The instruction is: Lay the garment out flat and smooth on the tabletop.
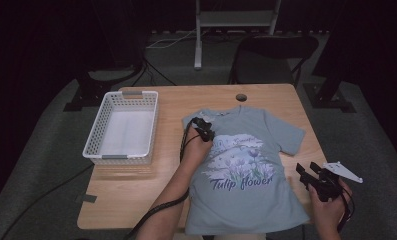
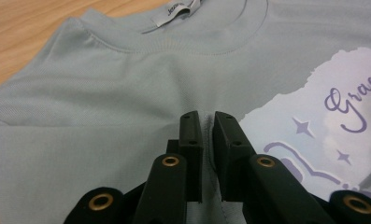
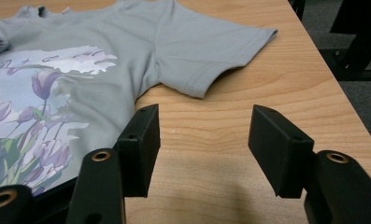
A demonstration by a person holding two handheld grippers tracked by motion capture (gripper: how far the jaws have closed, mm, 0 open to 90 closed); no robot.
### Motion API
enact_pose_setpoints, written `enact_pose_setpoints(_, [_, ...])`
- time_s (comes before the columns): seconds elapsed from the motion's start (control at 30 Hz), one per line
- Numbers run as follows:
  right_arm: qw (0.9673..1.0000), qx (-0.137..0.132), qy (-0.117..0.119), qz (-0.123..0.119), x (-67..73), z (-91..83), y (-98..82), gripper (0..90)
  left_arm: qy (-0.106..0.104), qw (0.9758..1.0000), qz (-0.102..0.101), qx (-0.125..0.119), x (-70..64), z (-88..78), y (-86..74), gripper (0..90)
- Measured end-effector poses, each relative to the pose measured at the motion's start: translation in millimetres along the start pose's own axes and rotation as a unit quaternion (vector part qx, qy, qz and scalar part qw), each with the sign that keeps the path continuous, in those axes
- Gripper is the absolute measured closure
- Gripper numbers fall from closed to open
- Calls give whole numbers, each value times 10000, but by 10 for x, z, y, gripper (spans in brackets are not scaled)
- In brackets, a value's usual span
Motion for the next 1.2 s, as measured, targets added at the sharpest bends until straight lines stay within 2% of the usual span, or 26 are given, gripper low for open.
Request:
enact_pose_setpoints(0.2, [10000, 4, -19, 3, -2, 0, 0, 431, -87, 9997, -119, -218, 15, -101, 49, 844])
enact_pose_setpoints(0.3, [10000, 10, -18, 9, -2, 1, -1, 431, -137, 9995, -170, -244, 30, -132, 54, 842])
enact_pose_setpoints(0.33, [10000, 5, -22, 7, -2, 0, -1, 433, -165, 9988, -319, -338, 51, -157, 61, 840])
enact_pose_setpoints(0.4, [10000, 11, -19, 20, -4, 1, -1, 433, -198, 9986, -343, -356, 62, -165, 57, 836])
enact_pose_setpoints(0.47, [10000, 8, -17, 27, -6, 0, -1, 433, -262, 9973, -557, -390, 96, -185, 29, 837])
enact_pose_setpoints(0.53, [10000, 12, -22, 22, -5, 1, -1, 433, -283, 9968, -618, -426, 107, -192, 20, 836])
enact_pose_setpoints(0.63, [10000, 12, -27, 15, -4, 1, -1, 436, -238, 9958, -740, -492, 156, -221, -10, 855])
enact_pose_setpoints(0.67, [10000, 15, -34, 13, -4, 2, -1, 436, -163, 9955, -781, -514, 204, -257, -23, 862])
enact_pose_setpoints(0.7, [10000, 15, -34, 13, -4, 2, -1, 436, -163, 9955, -781, -514, 204, -257, -23, 863])
enact_pose_setpoints(0.73, [10000, 19, -33, 20, -4, 2, -1, 436, -24, 9964, -688, -499, 246, -305, -33, 869])
enact_pose_setpoints(0.77, [10000, 19, -33, 20, -4, 2, -1, 436, -24, 9964, -688, -499, 246, -305, -33, 872])
enact_pose_setpoints(0.8, [10000, 26, -37, 20, -5, 3, -2, 436, 127, 9969, -599, -497, 293, -362, -36, 874])
enact_pose_setpoints(1.03, [10000, 33, -57, 4, -2, 4, -2, 437, 225, 9960, -623, -602, 391, -564, -12, 875])
enact_pose_setpoints(1.07, [10000, 39, -59, 3, -2, 5, -2, 437, 219, 9955, -670, -627, 418, -645, 0, 876])
enact_pose_setpoints(1.1, [10000, 39, -61, 0, -2, 5, -2, 438, 219, 9955, -670, -627, 418, -645, 0, 876])
enact_pose_setpoints(1.13, [10000, 39, -62, 0, -2, 5, -2, 438, 235, 9955, -647, -654, 452, -743, 10, 875])
enact_pose_setpoints(1.17, [10000, 43, -64, 0, -2, 6, -2, 438, 235, 9955, -647, -654, 452, -743, 10, 875])
enact_pose_setpoints(1.2, [10000, 44, -62, 0, -2, 6, -2, 438, 235, 9954, -674, -645, 496, -849, 3, 875])
Point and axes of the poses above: each handheld gripper's, and its own axes: z roughly forward along the jaws, y roughly out of its top, x roughly to its left, the point moved 6 cm from there along z, roughly forward along the jaws, and after that the axes turned 3 degrees about -z, right-handed, at the moved point
